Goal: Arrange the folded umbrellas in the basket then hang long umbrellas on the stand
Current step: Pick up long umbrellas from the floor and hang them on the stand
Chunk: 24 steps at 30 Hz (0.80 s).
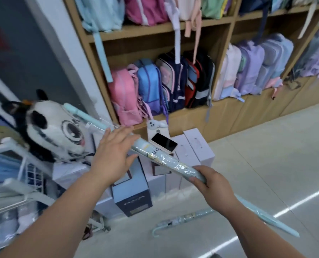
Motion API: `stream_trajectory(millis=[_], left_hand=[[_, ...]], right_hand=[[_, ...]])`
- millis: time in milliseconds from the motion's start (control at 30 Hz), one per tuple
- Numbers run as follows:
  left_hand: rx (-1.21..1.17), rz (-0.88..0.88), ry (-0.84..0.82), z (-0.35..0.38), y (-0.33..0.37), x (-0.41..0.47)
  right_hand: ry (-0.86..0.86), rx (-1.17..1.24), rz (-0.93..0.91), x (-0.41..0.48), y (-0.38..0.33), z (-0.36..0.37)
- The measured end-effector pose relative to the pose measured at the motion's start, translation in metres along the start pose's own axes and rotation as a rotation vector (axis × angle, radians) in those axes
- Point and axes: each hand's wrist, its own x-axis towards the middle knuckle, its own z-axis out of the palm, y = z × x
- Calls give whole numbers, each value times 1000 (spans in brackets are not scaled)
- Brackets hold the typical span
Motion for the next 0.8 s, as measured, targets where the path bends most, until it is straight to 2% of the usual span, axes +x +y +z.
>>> stream_trajectory(millis=[133,233,367,433,600,800], left_hand=[[-167,-199,205,-40,-15,-48],[-361,-383,193,-56,-12,-74],[-838,-570,97,-73,-8,-71],[-979,-611,69,-76,-10,-63],[-1024,-653,149,-89,-22,-43],[-1055,-654,272,-109,-39,-33]], right_hand=[[25,166,-70,5,-77,36],[9,297,-127,15,-132,49],[-58,498,-229,41,-206,56],[-77,625,-243,58,-241,56],[-141,860,-279,99,-312,52],[-240,956,-416,131,-375,35]])
